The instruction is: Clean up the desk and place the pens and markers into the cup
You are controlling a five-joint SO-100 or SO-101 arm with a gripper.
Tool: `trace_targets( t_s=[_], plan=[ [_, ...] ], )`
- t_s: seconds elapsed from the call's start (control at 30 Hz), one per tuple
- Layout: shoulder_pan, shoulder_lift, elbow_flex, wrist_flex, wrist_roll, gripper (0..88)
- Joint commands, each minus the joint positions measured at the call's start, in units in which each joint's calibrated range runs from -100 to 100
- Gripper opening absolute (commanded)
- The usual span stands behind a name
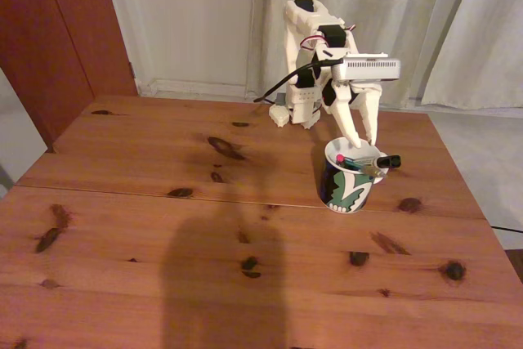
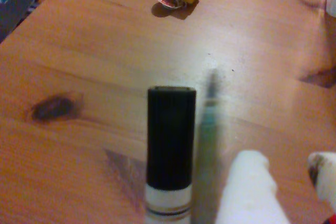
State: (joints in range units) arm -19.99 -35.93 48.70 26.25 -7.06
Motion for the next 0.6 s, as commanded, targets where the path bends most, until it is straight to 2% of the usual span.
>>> trace_targets(
  t_s=[0.0, 0.13, 0.23, 0.43, 0.57],
  plan=[
    [0.48, -2.59, -0.64, -1.27, -0.17, 8.6],
    [0.81, -4.32, -1.00, -1.18, -0.17, 0.1],
    [2.49, -8.46, -0.10, -0.66, -0.22, 0.9],
    [3.78, -16.98, 5.04, 10.78, -0.17, 0.8],
    [5.79, -22.11, 10.90, 14.65, -0.17, 0.8]
  ],
)
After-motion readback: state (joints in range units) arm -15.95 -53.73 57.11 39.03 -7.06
